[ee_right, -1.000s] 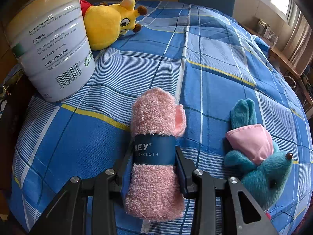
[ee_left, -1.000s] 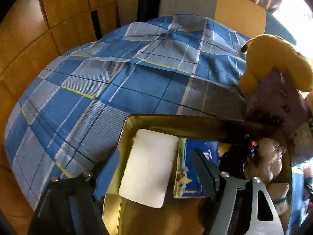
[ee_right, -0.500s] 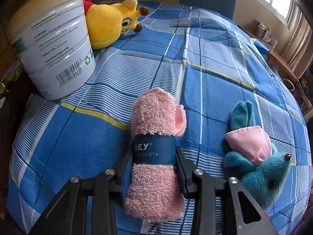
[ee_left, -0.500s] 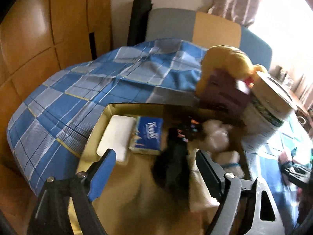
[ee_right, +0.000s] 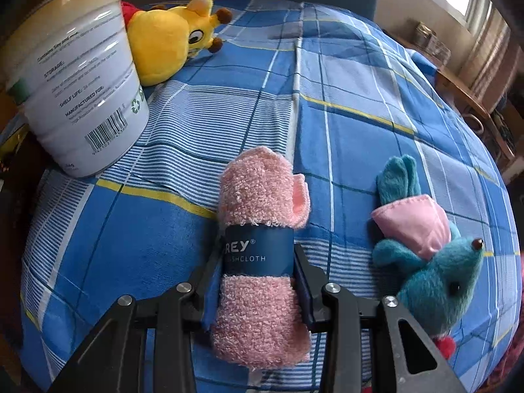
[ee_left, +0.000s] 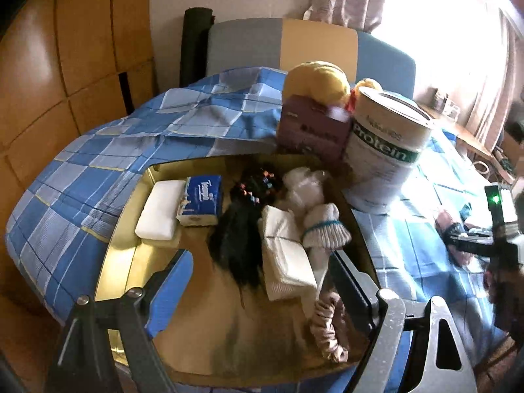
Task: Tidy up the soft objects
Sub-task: 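Withdraw the left tool from the tray while the right gripper holds the pink towel, then carry the pink towel into the gold tray and open the right gripper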
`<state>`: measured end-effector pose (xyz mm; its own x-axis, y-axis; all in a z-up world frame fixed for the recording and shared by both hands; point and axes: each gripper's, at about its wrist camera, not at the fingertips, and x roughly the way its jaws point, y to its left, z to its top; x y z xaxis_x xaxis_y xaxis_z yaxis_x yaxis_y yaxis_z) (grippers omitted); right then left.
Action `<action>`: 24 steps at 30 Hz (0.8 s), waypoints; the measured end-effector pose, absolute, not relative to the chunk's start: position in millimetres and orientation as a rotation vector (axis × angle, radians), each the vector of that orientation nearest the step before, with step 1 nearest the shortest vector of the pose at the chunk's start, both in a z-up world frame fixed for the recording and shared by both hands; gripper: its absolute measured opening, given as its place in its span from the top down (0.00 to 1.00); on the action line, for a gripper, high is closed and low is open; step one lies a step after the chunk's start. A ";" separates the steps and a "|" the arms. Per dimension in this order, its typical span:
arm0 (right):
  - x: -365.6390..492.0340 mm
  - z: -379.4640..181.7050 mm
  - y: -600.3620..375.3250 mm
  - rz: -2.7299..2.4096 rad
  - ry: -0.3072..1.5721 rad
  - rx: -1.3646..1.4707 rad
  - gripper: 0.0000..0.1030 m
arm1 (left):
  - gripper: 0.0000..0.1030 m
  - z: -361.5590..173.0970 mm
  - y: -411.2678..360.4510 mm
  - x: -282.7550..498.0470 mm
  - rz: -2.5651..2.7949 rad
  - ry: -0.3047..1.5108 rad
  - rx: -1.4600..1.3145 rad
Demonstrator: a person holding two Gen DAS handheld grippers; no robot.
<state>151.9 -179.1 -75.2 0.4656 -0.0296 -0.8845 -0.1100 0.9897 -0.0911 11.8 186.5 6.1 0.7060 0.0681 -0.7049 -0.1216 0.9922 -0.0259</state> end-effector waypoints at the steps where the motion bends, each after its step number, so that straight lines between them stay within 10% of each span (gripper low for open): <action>1: 152.2 -75.1 -179.8 0.042 1.090 -0.131 0.63 | 0.17 5.6 186.3 10.1 0.103 0.781 -0.072; 24: 89.3 -31.9 -145.4 0.194 0.993 0.062 0.65 | 0.16 -3.2 210.8 -9.6 0.133 0.783 -0.152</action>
